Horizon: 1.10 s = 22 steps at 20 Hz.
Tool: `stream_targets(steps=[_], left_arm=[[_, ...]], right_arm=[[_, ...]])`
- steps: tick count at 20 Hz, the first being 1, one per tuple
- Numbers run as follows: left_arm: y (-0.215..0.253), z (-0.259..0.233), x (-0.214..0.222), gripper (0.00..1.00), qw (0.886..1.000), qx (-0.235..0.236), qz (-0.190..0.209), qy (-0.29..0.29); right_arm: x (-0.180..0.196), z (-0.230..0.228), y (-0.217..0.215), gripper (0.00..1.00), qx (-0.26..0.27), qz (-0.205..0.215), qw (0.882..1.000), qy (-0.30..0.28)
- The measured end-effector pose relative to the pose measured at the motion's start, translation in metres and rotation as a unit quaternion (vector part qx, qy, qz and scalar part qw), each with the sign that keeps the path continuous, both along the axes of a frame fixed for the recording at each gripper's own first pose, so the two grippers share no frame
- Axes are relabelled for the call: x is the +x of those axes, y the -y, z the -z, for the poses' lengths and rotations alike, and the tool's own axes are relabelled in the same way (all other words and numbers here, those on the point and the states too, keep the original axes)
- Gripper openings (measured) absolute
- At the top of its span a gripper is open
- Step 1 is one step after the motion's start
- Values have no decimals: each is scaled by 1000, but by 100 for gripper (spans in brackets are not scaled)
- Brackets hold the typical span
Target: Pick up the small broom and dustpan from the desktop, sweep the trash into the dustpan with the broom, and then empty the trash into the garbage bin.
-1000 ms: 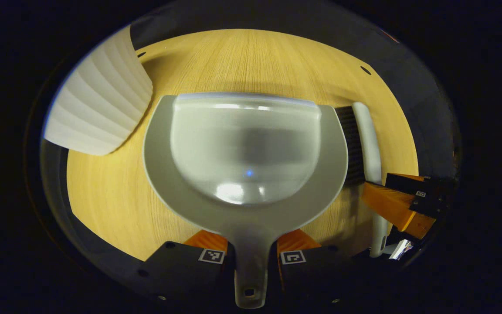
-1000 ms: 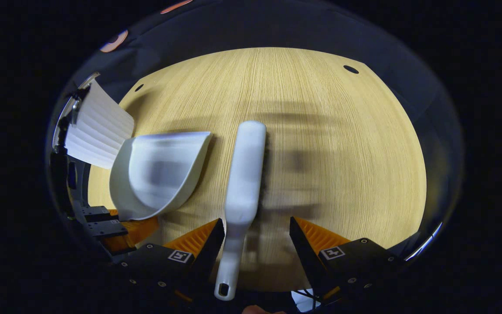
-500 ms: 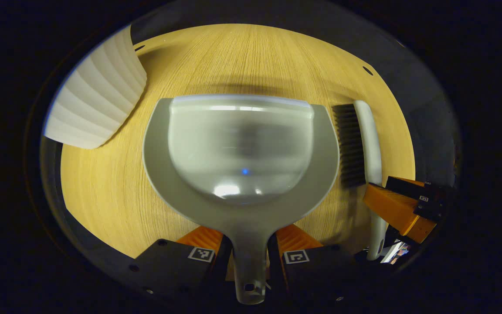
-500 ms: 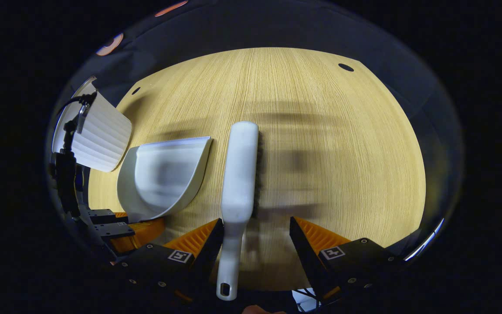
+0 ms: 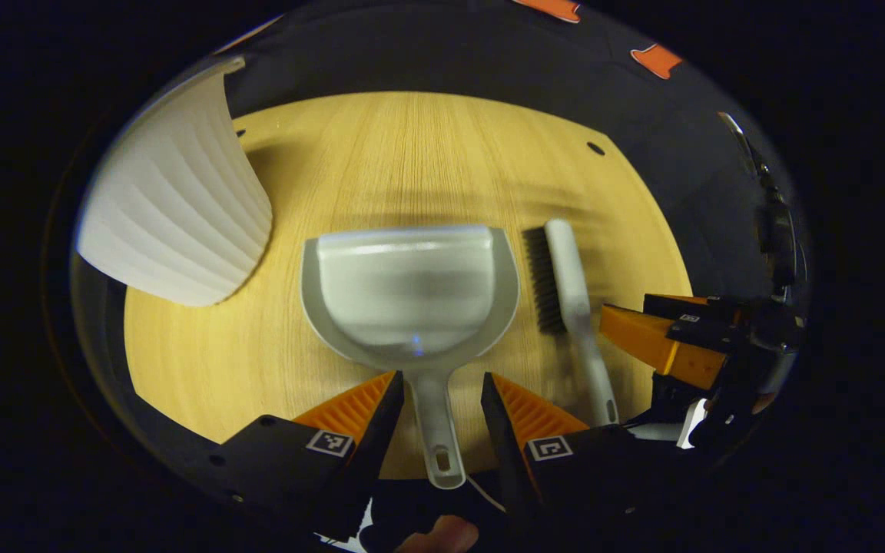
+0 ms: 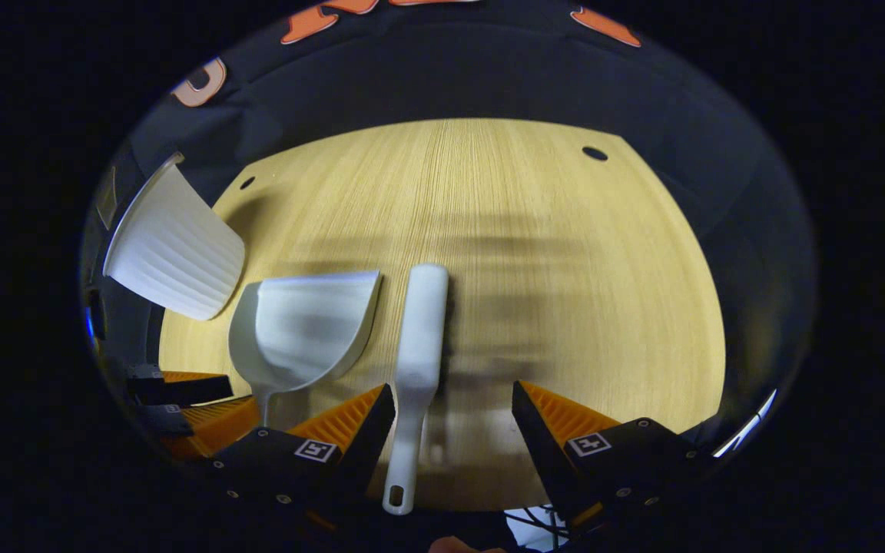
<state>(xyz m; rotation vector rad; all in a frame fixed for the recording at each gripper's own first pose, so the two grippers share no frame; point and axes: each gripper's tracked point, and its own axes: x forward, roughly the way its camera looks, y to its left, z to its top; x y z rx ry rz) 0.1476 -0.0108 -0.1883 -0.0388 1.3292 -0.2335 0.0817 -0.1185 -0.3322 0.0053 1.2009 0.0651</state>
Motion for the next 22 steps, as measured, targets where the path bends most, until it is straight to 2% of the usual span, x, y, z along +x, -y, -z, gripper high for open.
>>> stream_targets(steps=[2, 5, 6, 8, 10, 15, 18, 20, 22], left_arm=[[-3, -10, 21, 69, 998, 11, -4, 67], [-14, -19, 57, 78, 984, 50, -9, 174], [-18, -19, 62, 87, 977, 50, -17, 208], [-21, -23, 67, 86, 969, 40, -28, 241], [-19, -21, 70, 86, 958, 37, -32, 284], [-18, -45, 91, 87, 899, 48, -25, 434], [-19, -64, 88, 85, 851, 57, -33, 521], [-20, -74, 80, 86, 828, 65, -43, 555], [-20, -79, 81, 86, 813, 56, -66, 576]], right_arm=[[15, -22, 1, 93, -2, 3, 999, 40], [42, -62, -8, 94, 22, -1, 992, 125], [52, -76, -15, 95, 40, -4, 986, 159], [66, -99, -18, 95, 56, 4, 976, 210], [79, -115, -15, 95, 42, 3, 961, 272], [99, -177, -6, 94, -10, -36, 901, 431], [96, -219, 1, 94, -31, -38, 871, 489], [100, -237, 1, 94, -28, -31, 861, 506], [101, -242, 2, 94, -13, -18, 860, 509]])
